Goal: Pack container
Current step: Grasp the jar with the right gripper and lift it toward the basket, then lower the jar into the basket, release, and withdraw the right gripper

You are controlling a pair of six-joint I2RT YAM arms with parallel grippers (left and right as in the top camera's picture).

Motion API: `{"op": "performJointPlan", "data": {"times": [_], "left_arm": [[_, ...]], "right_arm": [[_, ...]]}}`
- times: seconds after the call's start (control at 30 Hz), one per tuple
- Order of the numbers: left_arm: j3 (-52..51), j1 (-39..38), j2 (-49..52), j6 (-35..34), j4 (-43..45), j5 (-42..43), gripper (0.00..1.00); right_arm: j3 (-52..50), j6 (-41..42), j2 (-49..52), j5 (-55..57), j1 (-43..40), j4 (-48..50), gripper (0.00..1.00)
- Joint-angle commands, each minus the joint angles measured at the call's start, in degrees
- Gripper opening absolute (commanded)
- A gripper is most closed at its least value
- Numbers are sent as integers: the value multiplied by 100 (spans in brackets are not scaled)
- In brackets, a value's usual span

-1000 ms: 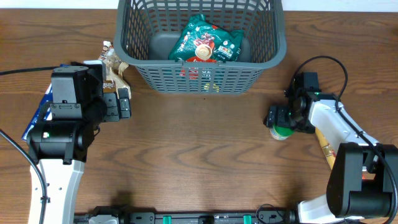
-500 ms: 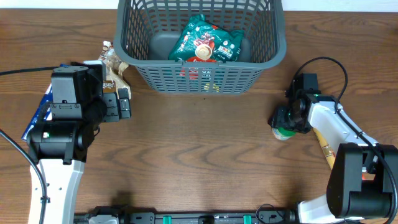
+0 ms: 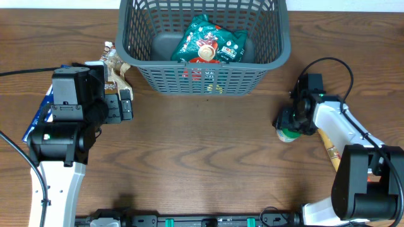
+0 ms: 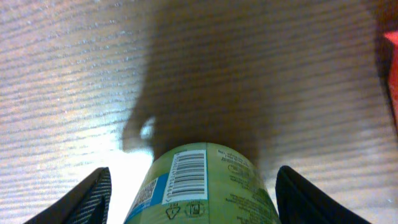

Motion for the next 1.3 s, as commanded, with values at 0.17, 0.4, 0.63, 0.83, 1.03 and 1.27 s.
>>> {"op": "performJointPlan", "data": {"times": [0.17, 0.4, 0.63, 0.83, 1.03, 1.27], "left_arm": [[103, 28, 28, 39, -4, -72, 99], [103, 28, 28, 59, -4, -72, 99], [103, 28, 28, 57, -2, -72, 99], [103, 28, 28, 57, 0, -70, 97], [103, 28, 28, 57, 0, -70, 98], [103, 28, 28, 55, -2, -70, 99]], "right_arm": [[2295, 122, -35, 748, -15, -1023, 1], [4365, 402, -35, 1449, -63, -1834, 1], [5969, -990, -35, 177, 223, -1867, 1], [6649, -1987, -26, -87, 1038, -2028, 1], [6817, -2339, 177, -83, 1622, -1899, 1], [6815, -2874, 826, -321, 1711, -2052, 1]]}}
